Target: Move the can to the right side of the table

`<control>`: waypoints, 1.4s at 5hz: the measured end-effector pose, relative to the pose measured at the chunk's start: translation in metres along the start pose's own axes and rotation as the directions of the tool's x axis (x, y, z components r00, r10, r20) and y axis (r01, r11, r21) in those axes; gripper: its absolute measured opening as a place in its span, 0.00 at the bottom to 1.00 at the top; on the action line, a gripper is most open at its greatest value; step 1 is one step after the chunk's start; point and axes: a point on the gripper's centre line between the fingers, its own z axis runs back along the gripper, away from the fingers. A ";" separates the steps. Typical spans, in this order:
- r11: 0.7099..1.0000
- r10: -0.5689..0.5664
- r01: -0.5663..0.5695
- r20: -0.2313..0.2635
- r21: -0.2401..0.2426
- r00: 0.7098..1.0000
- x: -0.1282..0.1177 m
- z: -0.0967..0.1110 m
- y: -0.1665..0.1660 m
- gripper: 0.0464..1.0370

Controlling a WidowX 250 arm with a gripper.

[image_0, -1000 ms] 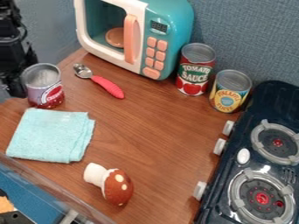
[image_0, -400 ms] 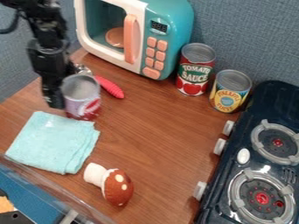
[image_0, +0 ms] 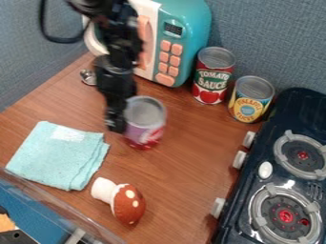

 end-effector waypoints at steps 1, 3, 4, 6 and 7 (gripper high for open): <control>0.993 -0.118 0.119 0.015 -0.027 0.993 -0.054 0.014 -0.004 0.96; 0.987 -0.163 0.163 -0.057 -0.005 0.985 -0.095 0.018 0.000 0.96; 0.987 -0.161 0.161 -0.058 -0.007 0.985 -0.089 0.018 -0.002 0.96; 0.997 -0.026 0.024 -0.040 -0.067 0.999 -0.030 0.070 -0.013 0.96; 0.988 -0.008 0.000 -0.054 -0.151 0.999 -0.004 0.105 -0.015 0.96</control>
